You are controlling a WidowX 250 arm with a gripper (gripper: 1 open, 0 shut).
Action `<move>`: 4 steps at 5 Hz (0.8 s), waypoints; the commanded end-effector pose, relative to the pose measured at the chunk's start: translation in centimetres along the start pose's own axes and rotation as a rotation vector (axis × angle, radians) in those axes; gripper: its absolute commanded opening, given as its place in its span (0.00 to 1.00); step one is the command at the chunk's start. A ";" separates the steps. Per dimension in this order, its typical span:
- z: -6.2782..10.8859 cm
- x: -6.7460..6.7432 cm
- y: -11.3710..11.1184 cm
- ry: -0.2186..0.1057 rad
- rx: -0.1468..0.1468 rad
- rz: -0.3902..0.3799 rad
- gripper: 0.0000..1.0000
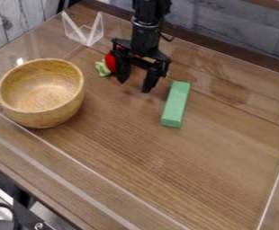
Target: Move the red fruit to the right
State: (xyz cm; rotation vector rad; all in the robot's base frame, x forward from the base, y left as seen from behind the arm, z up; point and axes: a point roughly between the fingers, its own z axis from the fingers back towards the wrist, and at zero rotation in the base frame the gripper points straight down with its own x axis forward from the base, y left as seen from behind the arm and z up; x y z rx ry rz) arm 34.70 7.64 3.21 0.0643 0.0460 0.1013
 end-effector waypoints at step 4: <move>-0.2 -0.7 2.2 -0.044 0.003 0.102 0.00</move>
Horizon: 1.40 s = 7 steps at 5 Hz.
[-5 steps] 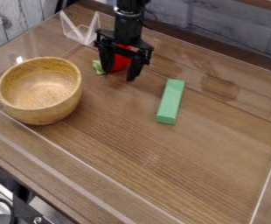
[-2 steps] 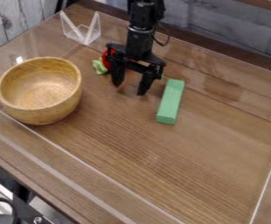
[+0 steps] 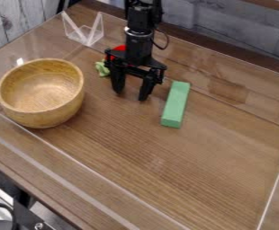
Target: Move the red fruit to the right
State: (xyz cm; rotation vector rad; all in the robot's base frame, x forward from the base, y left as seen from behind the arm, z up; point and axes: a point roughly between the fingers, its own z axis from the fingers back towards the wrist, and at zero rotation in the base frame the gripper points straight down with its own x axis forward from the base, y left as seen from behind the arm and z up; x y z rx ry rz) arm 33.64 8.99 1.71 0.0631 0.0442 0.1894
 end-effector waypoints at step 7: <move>2.8 -0.2 4.2 -0.041 -0.001 0.261 0.00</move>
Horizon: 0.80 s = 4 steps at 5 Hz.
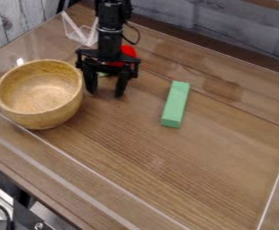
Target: Move the red fruit to the right
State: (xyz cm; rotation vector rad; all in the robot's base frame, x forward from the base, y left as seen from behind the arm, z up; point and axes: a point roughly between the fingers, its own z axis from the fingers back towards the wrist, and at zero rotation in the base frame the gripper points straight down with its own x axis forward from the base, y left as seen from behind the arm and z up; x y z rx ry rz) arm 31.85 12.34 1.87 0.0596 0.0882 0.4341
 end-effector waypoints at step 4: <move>4.2 2.5 -0.6 -0.095 -0.016 0.050 0.00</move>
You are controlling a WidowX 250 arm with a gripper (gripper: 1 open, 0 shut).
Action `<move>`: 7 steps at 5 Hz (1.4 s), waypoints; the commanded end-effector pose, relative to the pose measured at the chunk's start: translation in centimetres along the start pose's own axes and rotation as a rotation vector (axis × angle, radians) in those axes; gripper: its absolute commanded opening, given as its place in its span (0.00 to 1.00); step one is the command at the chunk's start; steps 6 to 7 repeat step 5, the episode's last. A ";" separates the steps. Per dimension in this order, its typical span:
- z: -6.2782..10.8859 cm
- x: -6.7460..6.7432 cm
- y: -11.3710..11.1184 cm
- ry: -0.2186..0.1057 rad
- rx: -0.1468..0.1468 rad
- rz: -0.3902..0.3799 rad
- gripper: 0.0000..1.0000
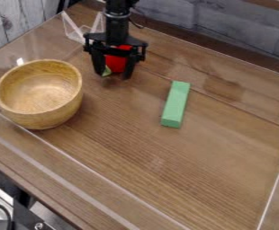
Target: Move the red fruit to the right
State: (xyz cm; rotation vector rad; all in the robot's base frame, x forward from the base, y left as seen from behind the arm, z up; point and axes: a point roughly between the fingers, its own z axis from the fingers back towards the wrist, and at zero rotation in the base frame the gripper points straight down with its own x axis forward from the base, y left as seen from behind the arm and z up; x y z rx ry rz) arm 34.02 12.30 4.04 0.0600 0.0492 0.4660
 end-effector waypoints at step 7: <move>3.9 0.6 0.3 -0.057 -0.039 0.129 0.00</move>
